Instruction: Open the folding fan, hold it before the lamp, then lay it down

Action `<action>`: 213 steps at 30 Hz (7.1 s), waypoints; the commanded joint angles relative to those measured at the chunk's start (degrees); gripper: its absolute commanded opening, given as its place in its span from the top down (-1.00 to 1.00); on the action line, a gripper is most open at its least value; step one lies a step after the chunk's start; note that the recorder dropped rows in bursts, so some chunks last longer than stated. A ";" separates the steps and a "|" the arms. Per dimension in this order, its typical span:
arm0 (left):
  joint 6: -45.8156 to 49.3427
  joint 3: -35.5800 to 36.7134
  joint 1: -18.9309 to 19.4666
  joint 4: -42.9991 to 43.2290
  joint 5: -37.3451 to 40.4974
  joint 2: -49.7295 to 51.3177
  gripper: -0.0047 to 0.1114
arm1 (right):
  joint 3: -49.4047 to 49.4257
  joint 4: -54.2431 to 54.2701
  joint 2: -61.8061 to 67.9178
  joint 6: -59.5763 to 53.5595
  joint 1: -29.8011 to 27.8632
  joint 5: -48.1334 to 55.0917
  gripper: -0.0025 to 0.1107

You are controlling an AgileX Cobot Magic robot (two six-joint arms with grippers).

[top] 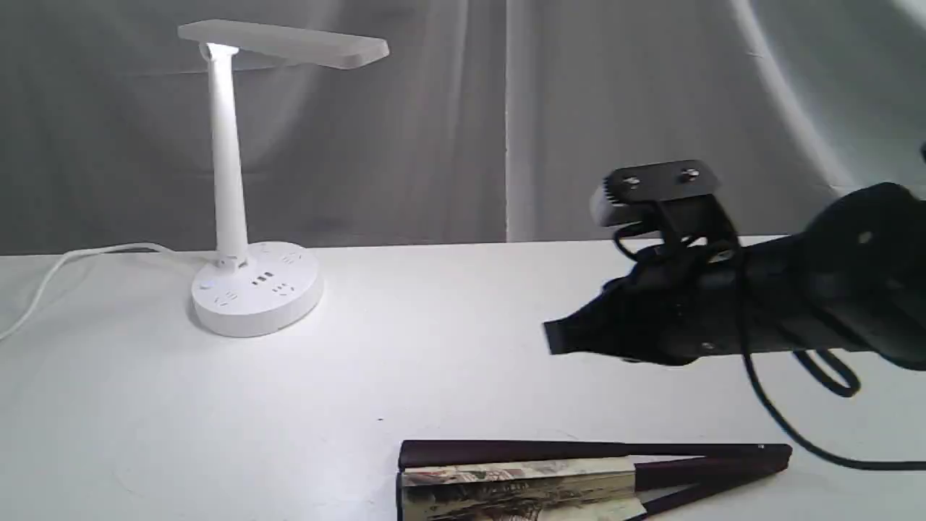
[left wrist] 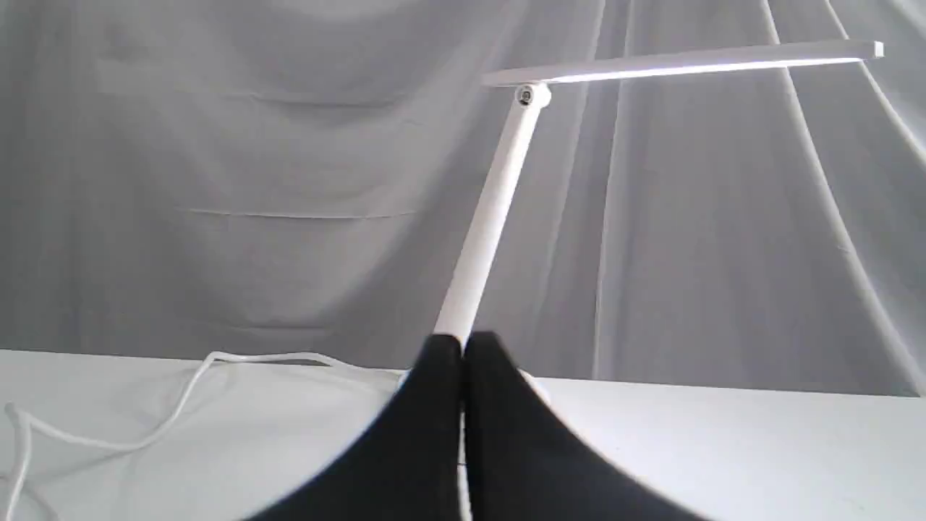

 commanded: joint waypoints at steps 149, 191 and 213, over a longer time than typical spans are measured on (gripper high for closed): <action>-6.21 0.22 -0.22 5.45 4.68 -0.28 0.92 | 0.12 -8.19 14.41 7.37 -9.82 12.92 0.86; -7.94 0.22 -0.22 5.02 5.74 -0.28 0.92 | 0.12 11.74 16.79 6.18 -4.80 18.70 0.05; -8.74 0.22 -0.22 -8.08 9.75 -0.28 0.92 | 0.12 11.71 19.02 6.18 -3.97 13.89 0.70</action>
